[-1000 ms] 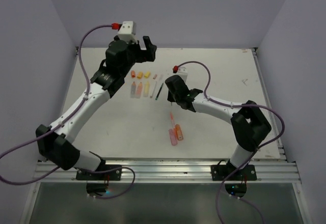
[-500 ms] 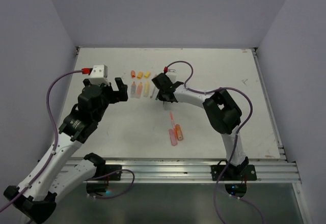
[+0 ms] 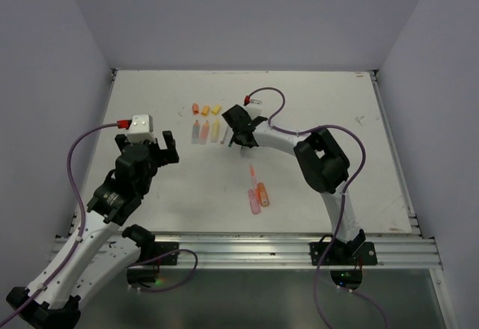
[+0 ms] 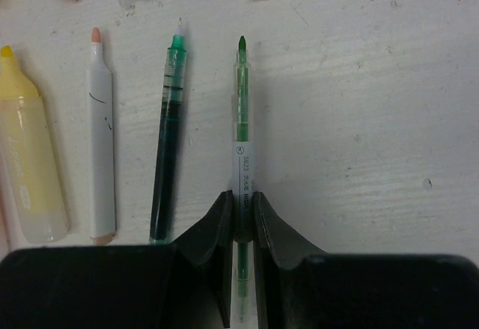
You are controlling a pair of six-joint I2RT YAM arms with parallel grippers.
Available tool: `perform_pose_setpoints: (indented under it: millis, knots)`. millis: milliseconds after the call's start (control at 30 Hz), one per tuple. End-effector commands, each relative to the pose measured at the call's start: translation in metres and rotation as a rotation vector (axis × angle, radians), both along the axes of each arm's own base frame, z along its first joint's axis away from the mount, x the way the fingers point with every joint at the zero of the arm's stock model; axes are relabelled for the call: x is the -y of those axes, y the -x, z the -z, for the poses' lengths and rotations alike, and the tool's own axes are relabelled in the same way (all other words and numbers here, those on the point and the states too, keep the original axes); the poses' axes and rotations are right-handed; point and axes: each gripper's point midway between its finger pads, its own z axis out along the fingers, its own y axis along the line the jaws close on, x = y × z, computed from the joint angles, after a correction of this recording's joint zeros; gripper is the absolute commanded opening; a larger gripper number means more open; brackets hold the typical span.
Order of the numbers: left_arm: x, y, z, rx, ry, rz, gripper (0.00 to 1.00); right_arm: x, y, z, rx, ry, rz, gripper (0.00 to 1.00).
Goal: Open the pen caps
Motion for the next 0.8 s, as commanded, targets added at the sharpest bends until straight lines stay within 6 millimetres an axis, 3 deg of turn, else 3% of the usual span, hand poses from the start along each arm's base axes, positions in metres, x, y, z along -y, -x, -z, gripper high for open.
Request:
perform_pose_setpoints:
  millis: [0, 200, 400, 600, 667, 767]
  knots:
    - [-0.006, -0.004, -0.001, 0.014, -0.02, -0.025, 1.0, 0.012, -0.007, 0.011, 0.002, 0.032, 0.068, 0.15]
    - [-0.005, -0.005, 0.001, 0.013, -0.02, -0.02, 1.0, 0.015, -0.005, 0.016, -0.009, 0.041, 0.065, 0.28]
    - [-0.004, -0.007, 0.005, -0.002, -0.021, -0.012, 1.0, 0.01, -0.008, -0.003, 0.017, 0.008, 0.059, 0.31]
    - [-0.001, -0.009, 0.011, -0.022, -0.024, 0.001, 1.0, 0.01, -0.003, -0.069, 0.109, -0.049, -0.002, 0.4]
    - [-0.001, -0.009, 0.011, -0.022, -0.024, 0.001, 1.0, 0.013, 0.007, -0.092, 0.138, -0.045, -0.05, 0.4]
    - [-0.001, -0.009, 0.012, -0.026, -0.024, -0.001, 1.0, 0.018, 0.03, -0.108, 0.139, -0.018, -0.138, 0.44]
